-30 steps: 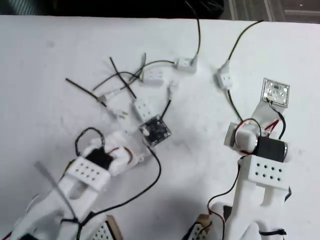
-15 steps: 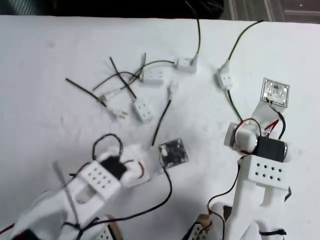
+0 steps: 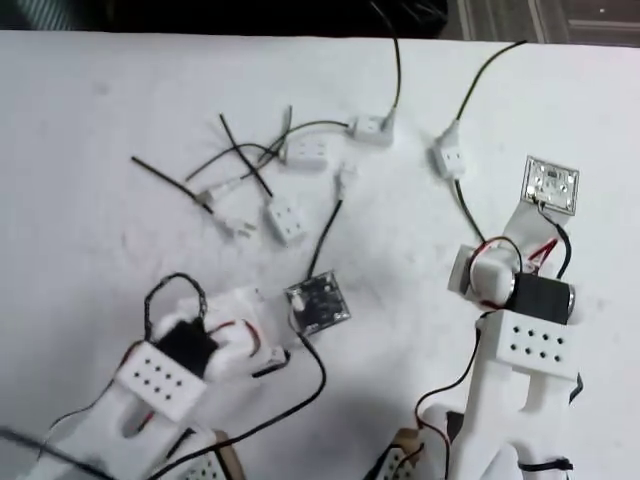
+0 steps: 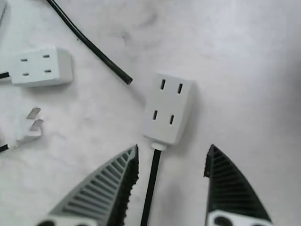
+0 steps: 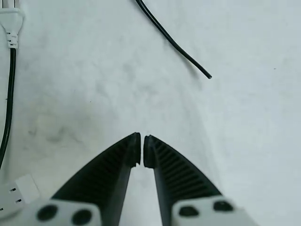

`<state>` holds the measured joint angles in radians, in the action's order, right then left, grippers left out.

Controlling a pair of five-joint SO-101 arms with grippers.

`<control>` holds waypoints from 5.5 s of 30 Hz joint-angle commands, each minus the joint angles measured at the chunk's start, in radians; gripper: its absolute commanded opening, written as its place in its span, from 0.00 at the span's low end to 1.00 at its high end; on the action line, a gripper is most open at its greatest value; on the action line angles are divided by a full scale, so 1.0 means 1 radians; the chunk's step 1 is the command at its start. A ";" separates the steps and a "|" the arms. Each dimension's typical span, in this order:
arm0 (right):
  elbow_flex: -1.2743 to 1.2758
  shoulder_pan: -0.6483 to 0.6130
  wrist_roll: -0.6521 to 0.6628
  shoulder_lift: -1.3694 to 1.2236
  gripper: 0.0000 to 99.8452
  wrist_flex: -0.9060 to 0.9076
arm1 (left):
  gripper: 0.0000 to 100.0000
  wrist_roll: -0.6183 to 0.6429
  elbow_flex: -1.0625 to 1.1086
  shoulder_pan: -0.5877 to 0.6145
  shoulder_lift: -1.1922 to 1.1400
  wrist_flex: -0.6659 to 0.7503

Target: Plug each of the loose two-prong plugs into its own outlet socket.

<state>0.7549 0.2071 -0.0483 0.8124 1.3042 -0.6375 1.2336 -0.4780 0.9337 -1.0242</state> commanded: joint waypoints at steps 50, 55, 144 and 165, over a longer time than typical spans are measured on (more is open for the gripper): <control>-0.011 -0.001 0.048 0.030 0.02 0.002 | 0.08 -0.072 -0.672 0.005 -0.969 -0.095; -0.011 -0.001 0.048 0.030 0.02 0.004 | 0.06 -0.074 -0.663 0.088 -0.969 -0.129; -1.507 -0.513 -0.157 -1.518 0.02 0.415 | 0.14 0.150 0.115 0.803 0.211 0.089; -0.666 -0.225 1.413 -0.837 0.02 0.400 | 0.14 0.153 0.115 0.803 0.211 0.091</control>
<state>0.0675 -0.0967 1.0625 -0.0852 1.7047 -0.4918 1.3487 0.3199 1.1270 -0.9536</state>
